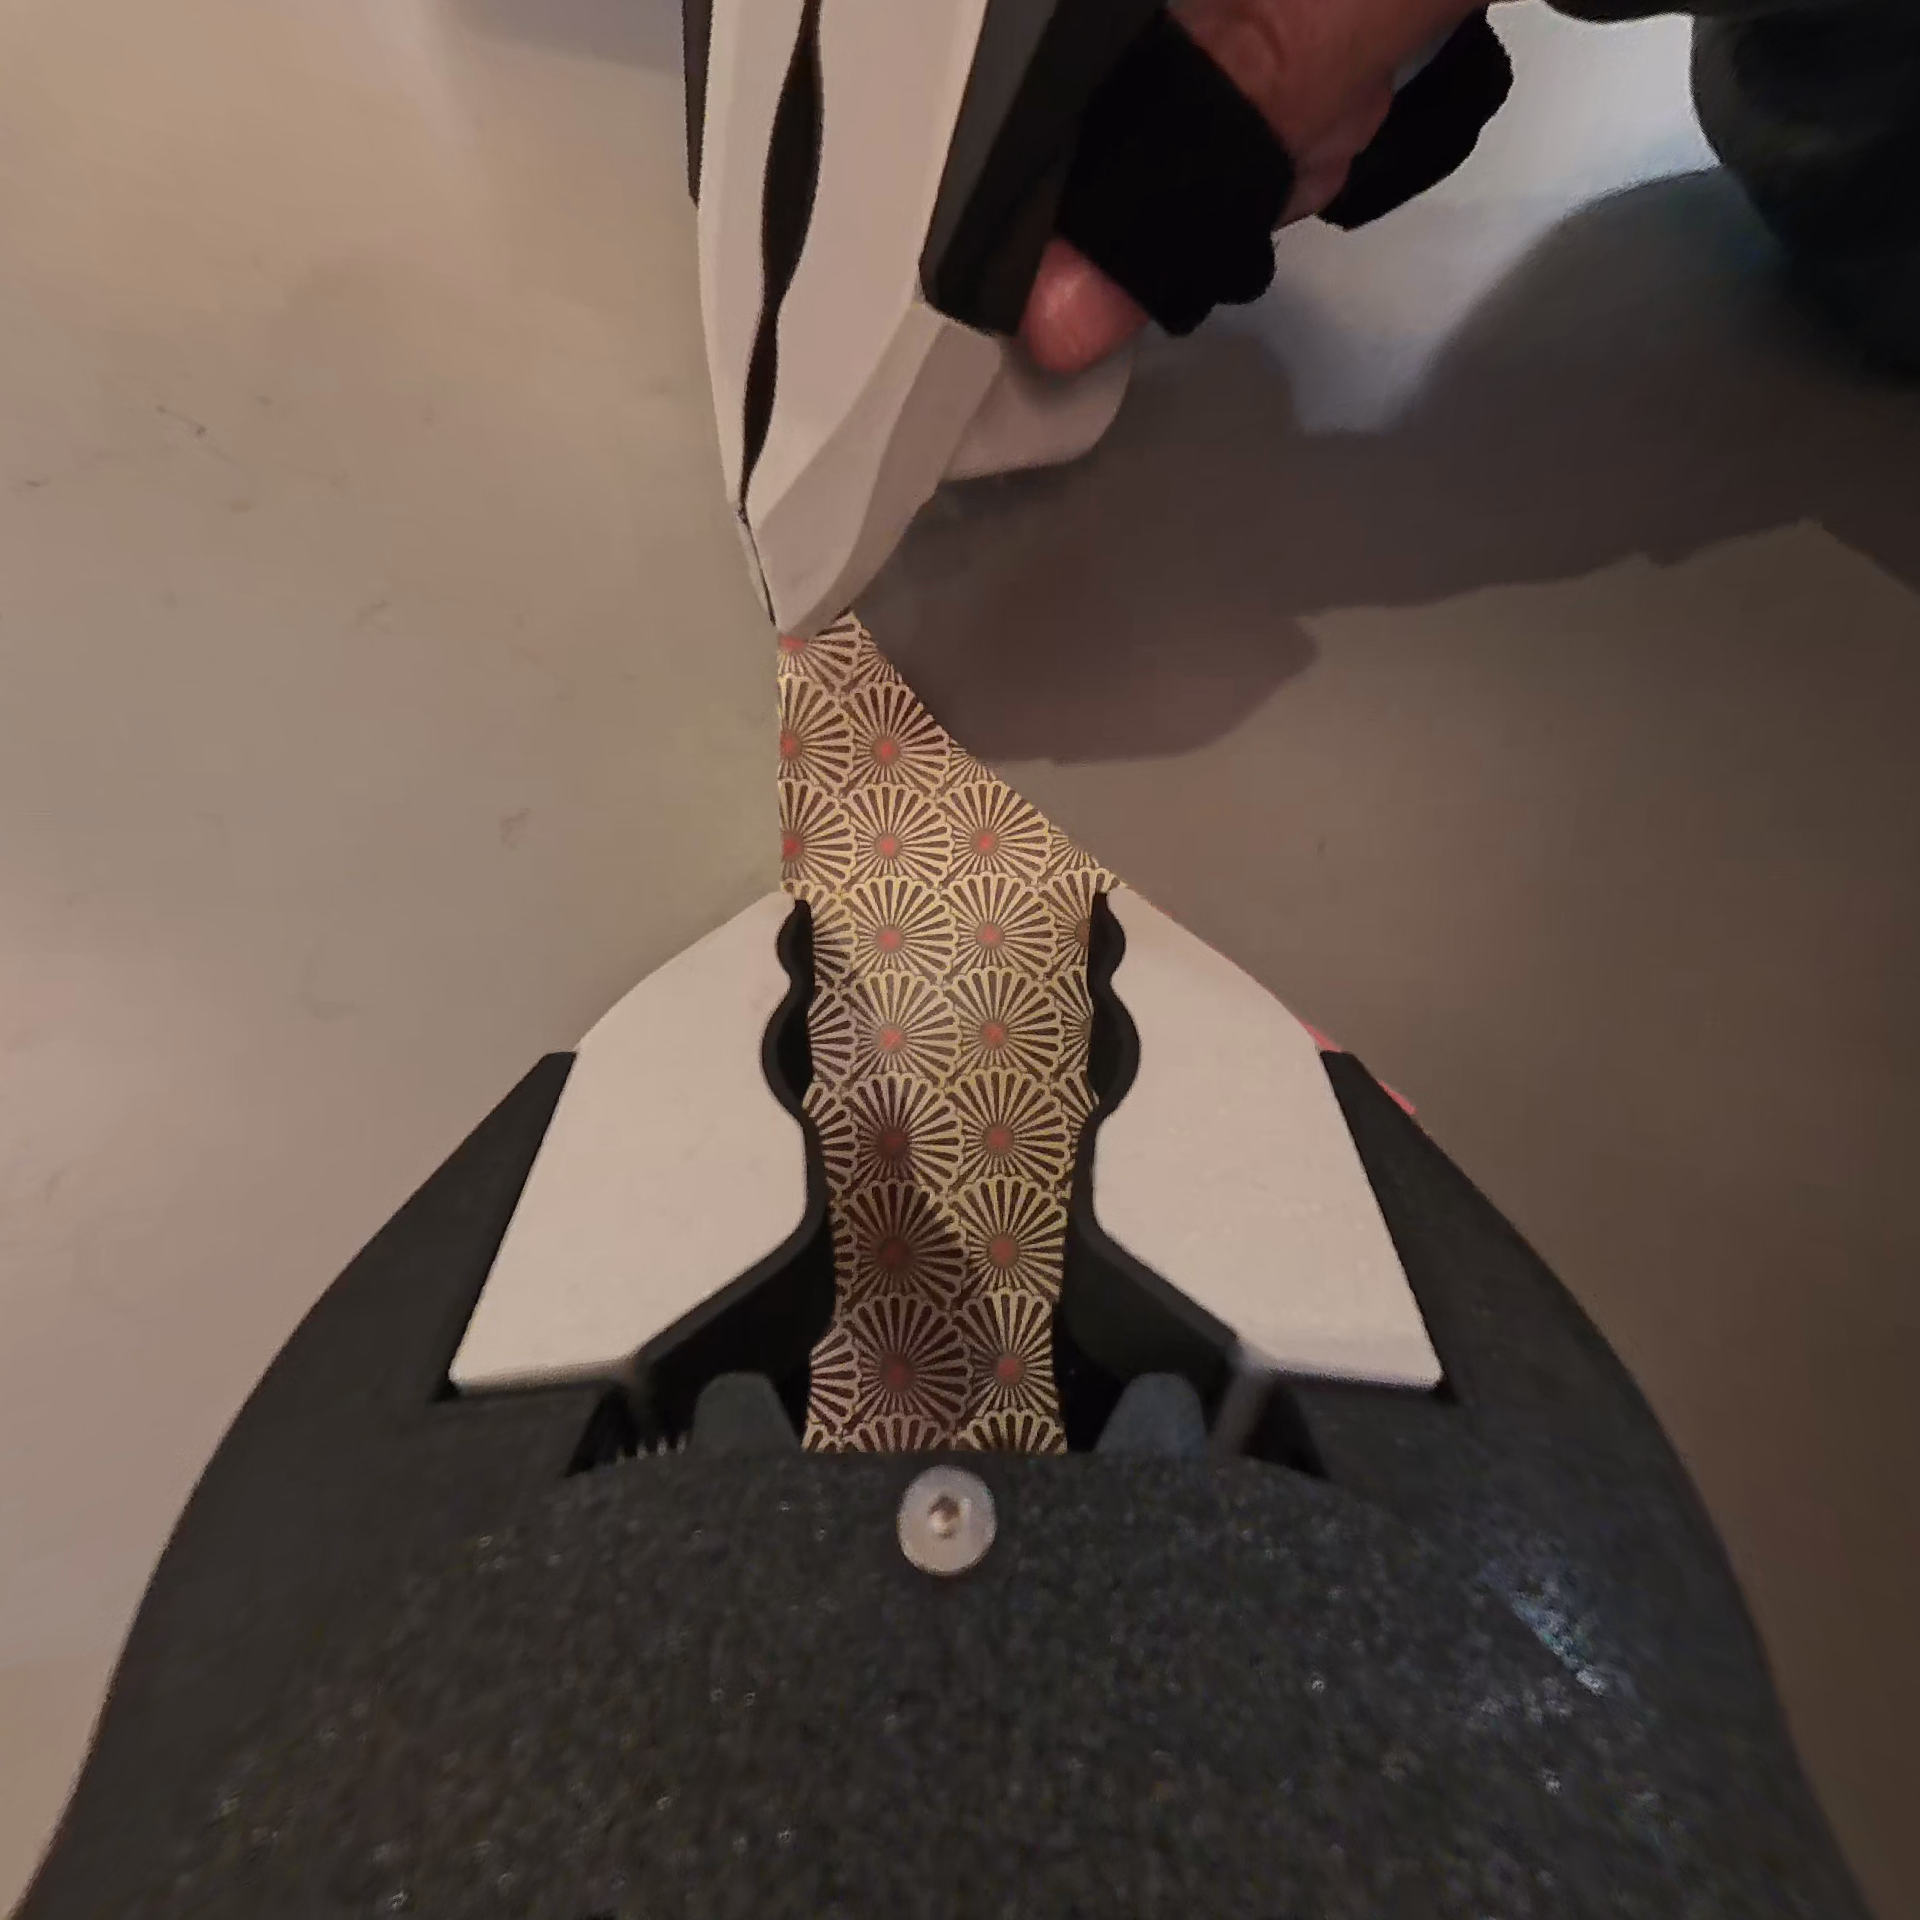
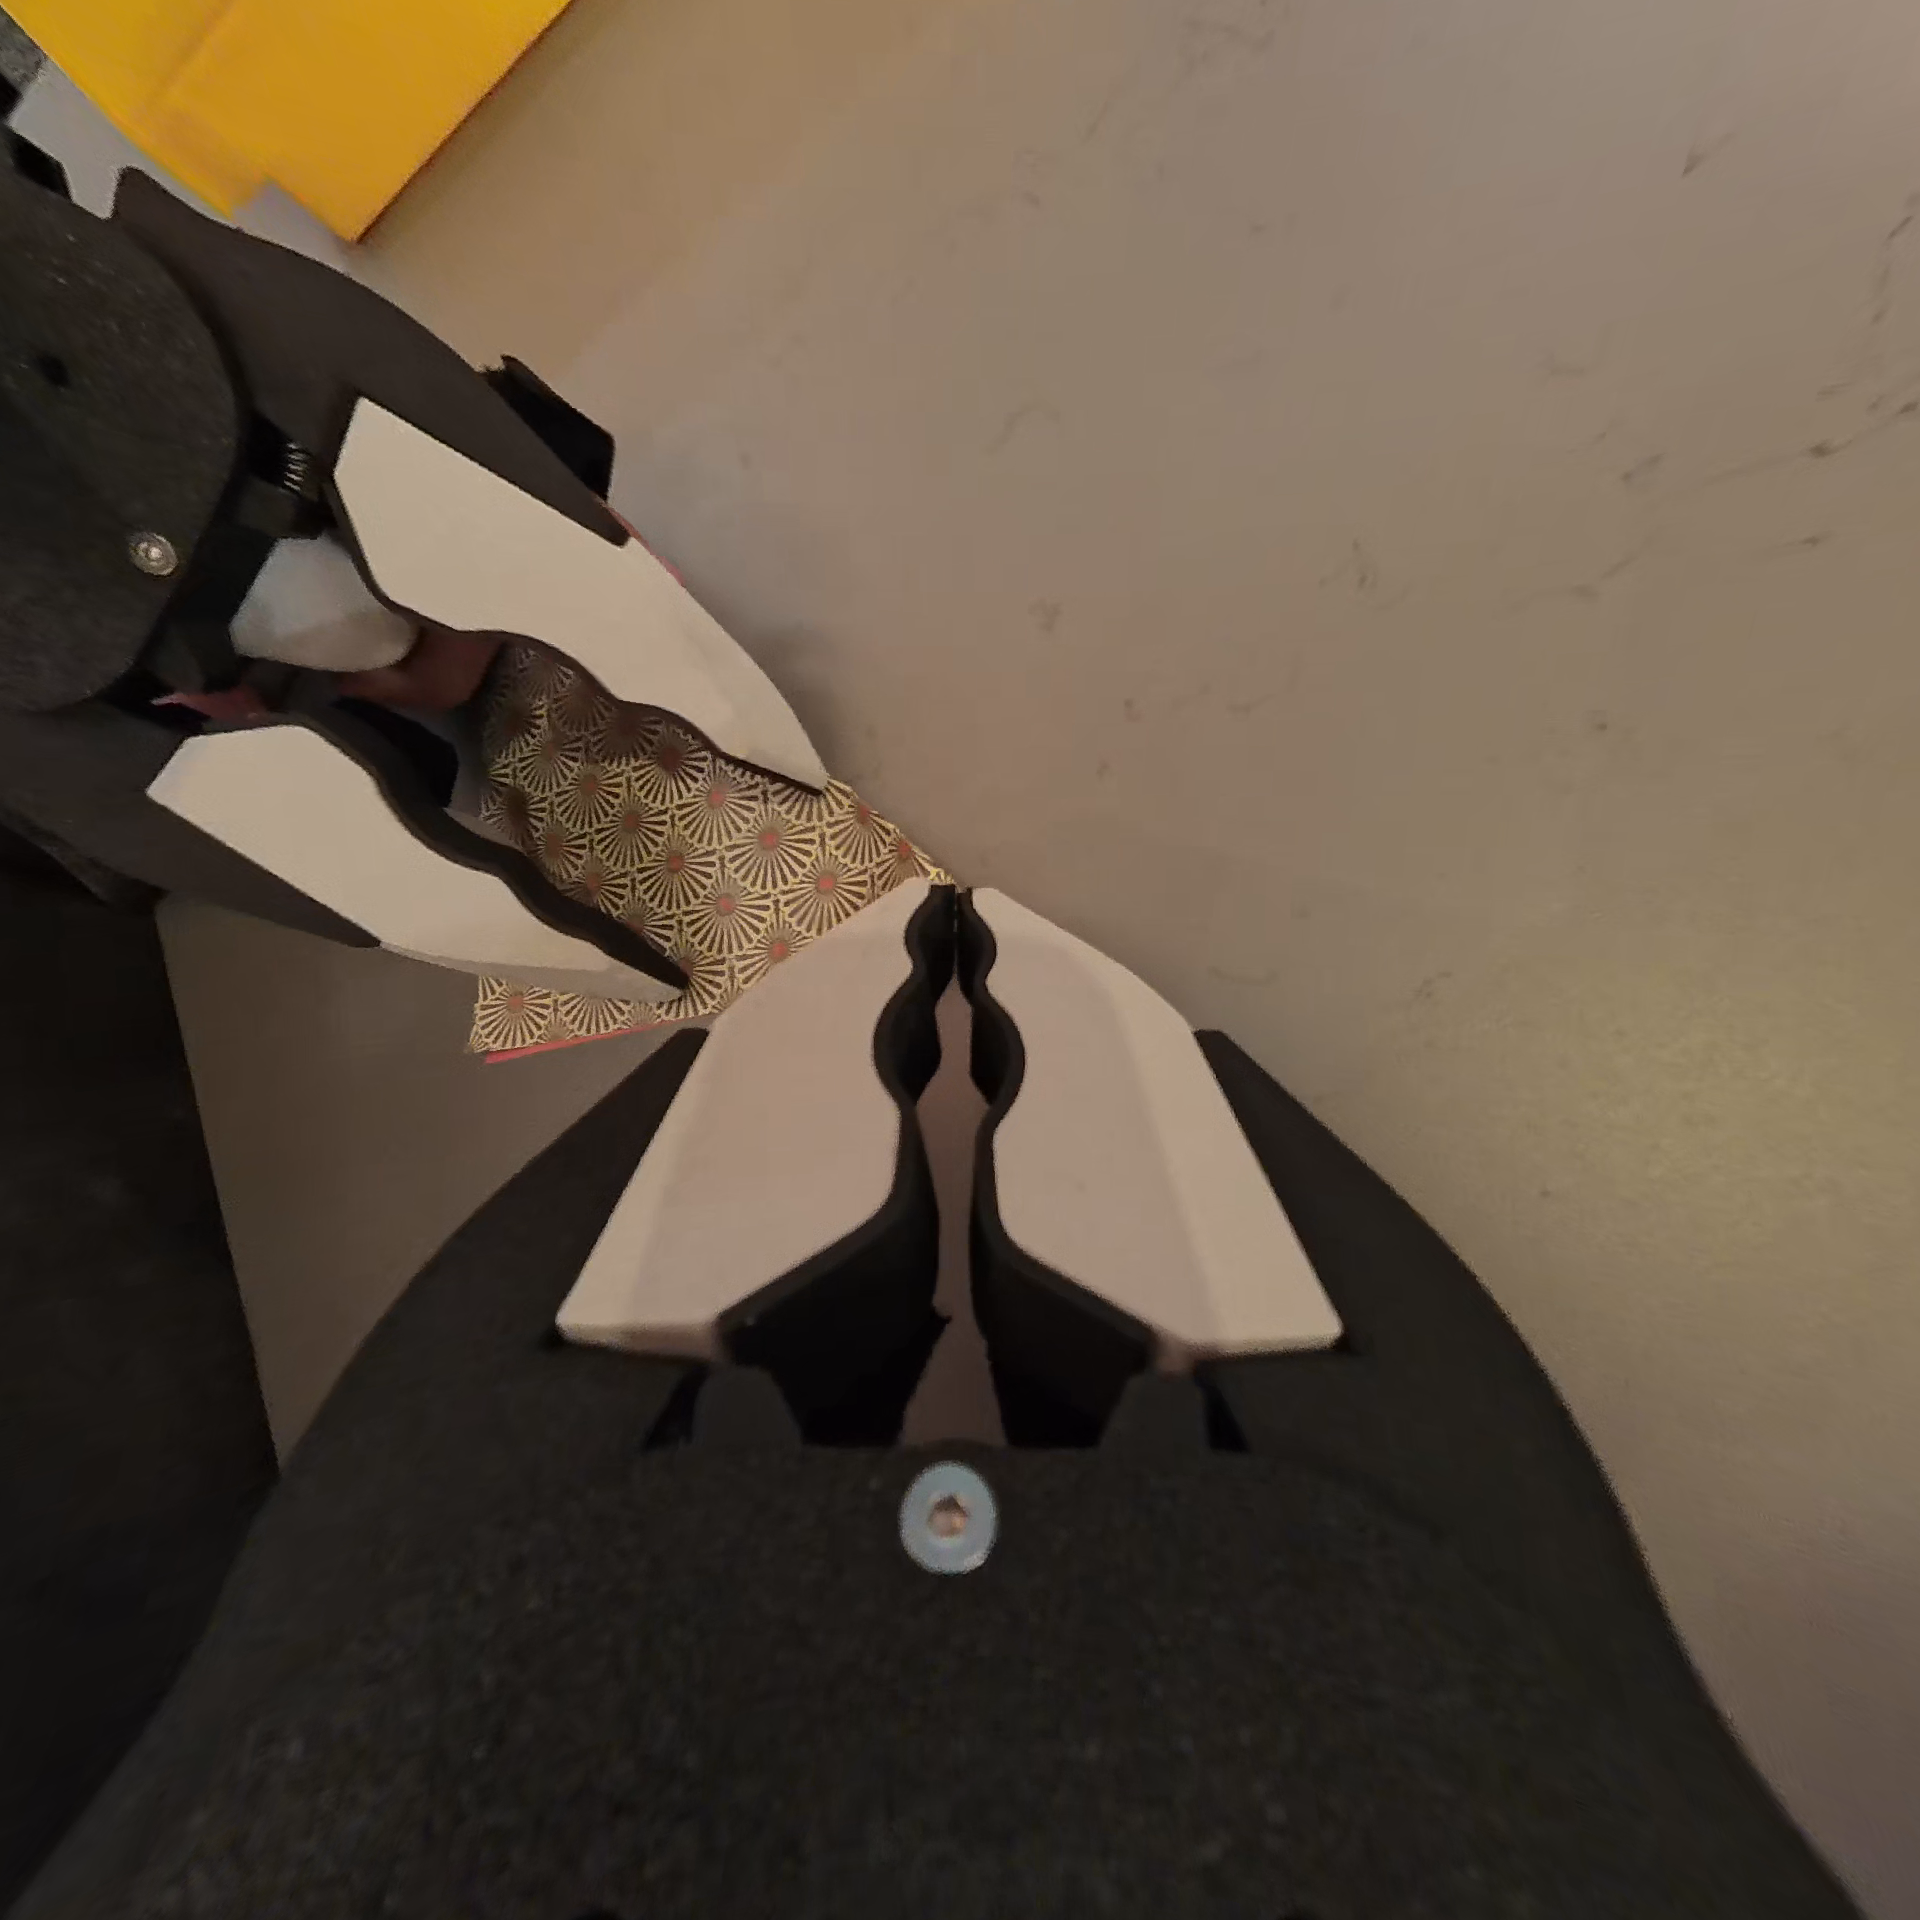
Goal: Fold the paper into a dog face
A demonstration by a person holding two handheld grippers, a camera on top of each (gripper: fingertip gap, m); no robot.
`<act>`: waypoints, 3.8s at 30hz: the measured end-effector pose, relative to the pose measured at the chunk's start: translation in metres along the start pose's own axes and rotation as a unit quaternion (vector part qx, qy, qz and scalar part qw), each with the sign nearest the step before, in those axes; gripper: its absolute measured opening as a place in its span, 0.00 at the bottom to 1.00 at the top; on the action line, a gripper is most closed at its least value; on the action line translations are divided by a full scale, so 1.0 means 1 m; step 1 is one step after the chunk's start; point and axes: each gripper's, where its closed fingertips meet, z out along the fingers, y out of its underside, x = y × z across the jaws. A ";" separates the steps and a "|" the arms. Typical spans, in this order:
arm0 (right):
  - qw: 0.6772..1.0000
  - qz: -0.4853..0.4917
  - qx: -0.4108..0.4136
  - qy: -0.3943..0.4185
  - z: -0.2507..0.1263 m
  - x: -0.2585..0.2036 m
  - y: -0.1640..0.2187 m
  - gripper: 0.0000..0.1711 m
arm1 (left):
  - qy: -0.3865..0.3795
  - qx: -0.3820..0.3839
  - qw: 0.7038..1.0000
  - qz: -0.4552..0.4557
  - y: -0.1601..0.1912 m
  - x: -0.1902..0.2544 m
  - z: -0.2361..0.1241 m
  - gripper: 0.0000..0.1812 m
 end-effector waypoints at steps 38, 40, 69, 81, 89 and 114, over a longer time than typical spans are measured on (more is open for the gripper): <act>0.988 -0.146 -0.047 0.032 0.018 -0.052 0.034 0.00 | -0.016 -0.003 1.000 -0.023 0.006 -0.010 -0.006 0.23; 0.987 -0.148 -0.049 0.036 0.017 -0.051 0.034 0.00 | -0.016 -0.004 1.000 -0.020 0.005 -0.009 -0.005 0.21; 0.986 -0.149 -0.062 0.032 0.016 -0.060 0.036 0.00 | -0.051 0.022 0.998 -0.034 -0.005 -0.028 -0.021 0.18; 0.980 -0.184 -0.074 0.023 0.012 -0.049 0.033 0.00 | -0.075 -0.021 0.996 -0.032 0.008 -0.040 -0.008 0.17; 0.978 -0.197 -0.064 0.011 0.019 -0.059 0.031 0.00 | -0.070 -0.003 0.994 -0.084 0.006 -0.043 -0.004 0.16; 0.995 -0.093 -0.031 0.002 0.006 -0.043 0.025 0.00 | -0.110 -0.006 0.993 -0.034 0.001 -0.039 -0.005 0.19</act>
